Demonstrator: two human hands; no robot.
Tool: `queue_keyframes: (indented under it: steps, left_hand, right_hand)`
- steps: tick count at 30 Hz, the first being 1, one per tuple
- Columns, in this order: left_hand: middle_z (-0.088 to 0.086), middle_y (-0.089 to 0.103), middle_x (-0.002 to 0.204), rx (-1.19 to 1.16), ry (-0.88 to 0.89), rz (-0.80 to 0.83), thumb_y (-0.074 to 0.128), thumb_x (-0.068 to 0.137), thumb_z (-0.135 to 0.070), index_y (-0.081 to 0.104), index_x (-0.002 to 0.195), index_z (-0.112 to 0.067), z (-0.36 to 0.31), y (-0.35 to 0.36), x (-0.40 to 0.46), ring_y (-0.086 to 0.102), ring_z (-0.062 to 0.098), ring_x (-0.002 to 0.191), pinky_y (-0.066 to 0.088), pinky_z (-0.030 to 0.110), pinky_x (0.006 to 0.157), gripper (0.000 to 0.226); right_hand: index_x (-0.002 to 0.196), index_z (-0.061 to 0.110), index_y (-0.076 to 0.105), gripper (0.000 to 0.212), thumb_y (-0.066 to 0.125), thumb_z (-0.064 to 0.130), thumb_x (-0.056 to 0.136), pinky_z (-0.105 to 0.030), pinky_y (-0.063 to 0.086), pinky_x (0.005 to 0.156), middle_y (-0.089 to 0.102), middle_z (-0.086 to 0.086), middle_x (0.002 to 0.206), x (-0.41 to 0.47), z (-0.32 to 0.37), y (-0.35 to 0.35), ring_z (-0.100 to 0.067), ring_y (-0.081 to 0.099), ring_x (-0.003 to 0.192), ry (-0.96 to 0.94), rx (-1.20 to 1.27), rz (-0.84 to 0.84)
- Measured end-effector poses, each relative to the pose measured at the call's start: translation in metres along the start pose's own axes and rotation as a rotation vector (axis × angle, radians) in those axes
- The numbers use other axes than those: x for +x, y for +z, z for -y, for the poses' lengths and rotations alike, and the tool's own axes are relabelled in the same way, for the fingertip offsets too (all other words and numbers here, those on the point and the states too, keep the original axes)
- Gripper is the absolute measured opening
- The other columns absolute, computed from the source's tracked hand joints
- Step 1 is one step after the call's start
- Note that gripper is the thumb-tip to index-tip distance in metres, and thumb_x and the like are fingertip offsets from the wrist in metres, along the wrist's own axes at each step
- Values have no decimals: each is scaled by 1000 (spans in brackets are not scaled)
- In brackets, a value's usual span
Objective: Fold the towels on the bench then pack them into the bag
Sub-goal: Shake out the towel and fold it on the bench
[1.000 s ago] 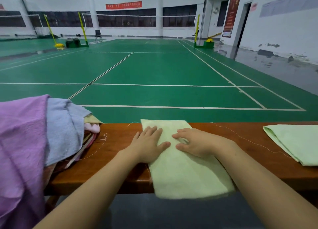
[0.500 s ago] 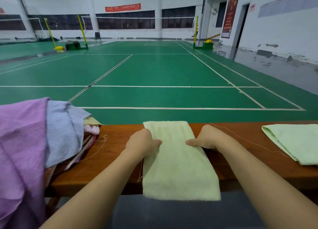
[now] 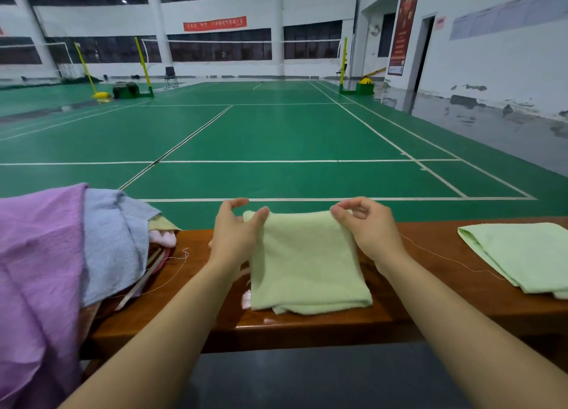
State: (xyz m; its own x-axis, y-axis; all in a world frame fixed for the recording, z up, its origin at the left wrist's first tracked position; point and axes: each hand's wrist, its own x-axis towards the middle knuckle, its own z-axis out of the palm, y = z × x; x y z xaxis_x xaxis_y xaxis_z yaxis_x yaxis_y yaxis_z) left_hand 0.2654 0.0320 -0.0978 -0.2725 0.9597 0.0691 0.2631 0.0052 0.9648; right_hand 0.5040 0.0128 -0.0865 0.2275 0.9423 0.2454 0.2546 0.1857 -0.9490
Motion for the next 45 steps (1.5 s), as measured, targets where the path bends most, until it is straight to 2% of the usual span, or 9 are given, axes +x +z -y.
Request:
queue_keyframes:
  steps: [7, 12, 17, 24, 28, 34, 37, 41, 45]
  left_hand:
    - [-7, 72, 74, -291, 339, 70, 71, 94, -29, 55, 129, -25, -51, -16, -21, 64, 1, 64, 50, 21, 60, 39]
    - [11, 68, 118, -367, 549, 261, 72, 91, -7, 38, 149, -35, -80, -35, -30, 70, 23, 104, 59, 33, 86, 73]
    - [8, 61, 134, -139, 404, 253, 82, 81, -36, 40, 143, -56, -53, -25, -5, 63, 28, 120, 55, 49, 97, 78]
    - [4, 62, 125, 781, 137, 292, 65, 94, -44, 39, 152, -20, 4, -20, 12, 65, 23, 101, 52, 37, 93, 68]
    - [2, 67, 119, 799, 169, 327, 59, 93, -60, 58, 132, -18, -11, -5, 0, 64, 19, 99, 54, 36, 89, 58]
    - [0, 62, 76, 1059, 22, 304, 54, 75, -87, 57, 78, -14, 1, 17, -17, 62, 19, 73, 50, 30, 62, 73]
    - [3, 66, 85, 1002, 83, 369, 58, 89, -69, 60, 86, -9, -2, 25, -18, 60, 19, 75, 45, 30, 61, 60]
    - [8, 64, 127, 729, 149, 340, 59, 94, -54, 51, 136, -9, -4, 34, -19, 61, 26, 110, 49, 36, 89, 62]
    - [-2, 62, 113, 332, 110, 276, 69, 91, -46, 50, 122, -19, -9, 39, -18, 61, 17, 98, 51, 36, 80, 45]
  right_hand:
    - [102, 21, 73, 21, 81, 25, 83, -35, 57, 78, 76, 0, 95, -7, 26, -2, -13, 71, 87, -293, 221, -88]
    - [131, 31, 54, 56, 80, 10, 85, -35, 57, 91, 67, -4, 122, -14, 51, -5, -19, 68, 109, -472, 319, -51]
    - [130, 36, 51, 56, 80, 14, 87, -30, 58, 90, 65, 0, 123, -5, 37, 1, -11, 68, 105, -341, 144, -91]
    - [137, 28, 49, 62, 73, 52, 85, -39, 50, 95, 58, 3, 134, 1, -24, -2, -23, 57, 121, 95, -887, 184]
    - [140, 28, 47, 57, 56, 61, 94, -40, 46, 97, 49, 0, 139, -1, -14, 5, -25, 51, 127, -27, -953, 128]
    - [105, 13, 59, 76, 39, 84, 85, -40, 54, 85, 64, -4, 103, 1, -4, -8, -26, 63, 94, 361, -1163, 253]
    - [88, 12, 59, 66, 52, 77, 86, -33, 50, 71, 63, -2, 86, -3, 2, -4, -22, 61, 79, 317, -1034, 372]
    - [134, 18, 56, 50, 66, 46, 93, -34, 50, 91, 63, 0, 129, -9, -3, 6, -22, 62, 112, 189, -656, 368]
    - [141, 19, 42, 53, 65, 35, 97, -40, 49, 98, 56, 1, 131, -14, -14, 2, -21, 57, 115, 221, -334, 203]
